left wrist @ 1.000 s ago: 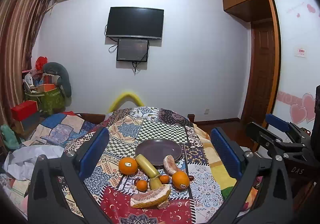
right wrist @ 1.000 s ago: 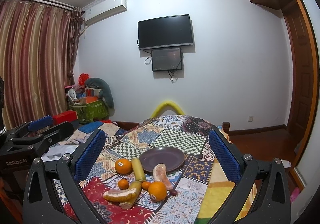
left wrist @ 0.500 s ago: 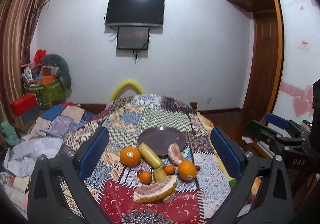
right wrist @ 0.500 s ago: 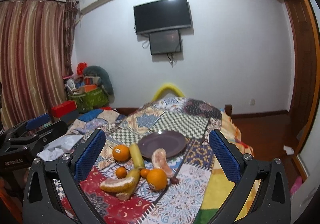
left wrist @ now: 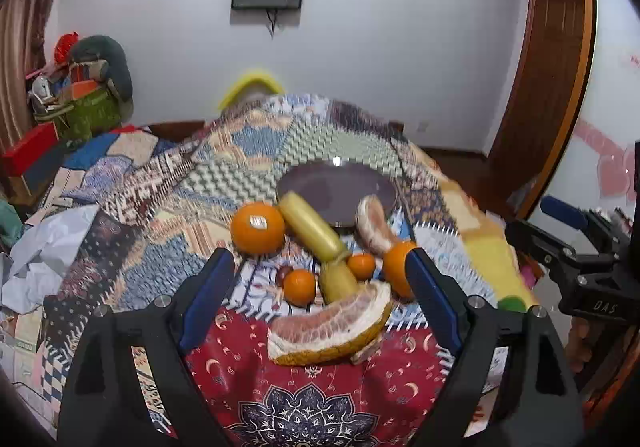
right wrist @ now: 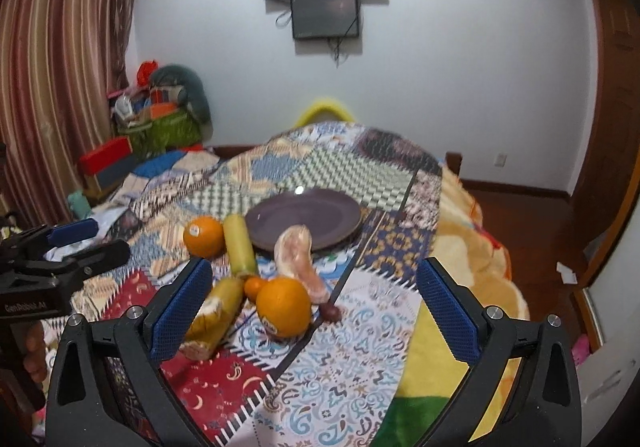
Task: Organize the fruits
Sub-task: 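Grasp the rind-on pomelo wedge with the left tool while the right tool grasps the large orange, then carry the pomelo wedge with the left tool onto the dark plate while the right tool places the orange there, then grasp the pink pomelo segment with the right tool while the left tool grasps the Dole orange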
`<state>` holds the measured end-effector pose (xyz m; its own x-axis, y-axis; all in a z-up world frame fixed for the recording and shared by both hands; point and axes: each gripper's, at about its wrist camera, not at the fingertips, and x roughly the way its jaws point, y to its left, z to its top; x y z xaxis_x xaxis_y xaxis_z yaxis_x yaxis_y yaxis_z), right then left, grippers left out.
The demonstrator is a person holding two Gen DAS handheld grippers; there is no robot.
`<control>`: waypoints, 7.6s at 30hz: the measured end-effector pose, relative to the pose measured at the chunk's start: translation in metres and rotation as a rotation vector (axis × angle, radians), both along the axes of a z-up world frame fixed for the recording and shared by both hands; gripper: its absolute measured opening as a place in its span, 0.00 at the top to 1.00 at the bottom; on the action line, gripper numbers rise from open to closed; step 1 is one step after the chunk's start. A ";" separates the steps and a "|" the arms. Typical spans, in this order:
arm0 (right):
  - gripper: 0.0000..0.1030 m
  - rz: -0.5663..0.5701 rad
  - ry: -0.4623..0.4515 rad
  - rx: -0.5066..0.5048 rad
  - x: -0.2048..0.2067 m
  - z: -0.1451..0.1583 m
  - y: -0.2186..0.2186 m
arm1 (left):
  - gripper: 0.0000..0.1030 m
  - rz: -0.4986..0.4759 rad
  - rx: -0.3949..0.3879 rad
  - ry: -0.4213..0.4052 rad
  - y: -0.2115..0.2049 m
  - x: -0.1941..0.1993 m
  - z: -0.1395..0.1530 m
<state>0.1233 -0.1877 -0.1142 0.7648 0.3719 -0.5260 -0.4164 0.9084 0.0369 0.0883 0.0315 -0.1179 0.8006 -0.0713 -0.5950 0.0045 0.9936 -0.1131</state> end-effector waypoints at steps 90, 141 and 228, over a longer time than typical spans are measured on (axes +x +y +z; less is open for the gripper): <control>0.49 0.154 0.360 0.013 0.056 -0.080 0.028 | 0.58 -0.012 0.014 0.207 0.043 0.054 -0.083; 0.49 0.078 0.077 0.065 0.137 -0.009 0.020 | 0.77 -0.034 -0.031 -0.052 0.014 0.158 0.008; 0.41 0.144 0.273 -0.058 0.112 -0.048 0.050 | 0.43 0.071 0.031 0.152 0.052 0.131 -0.028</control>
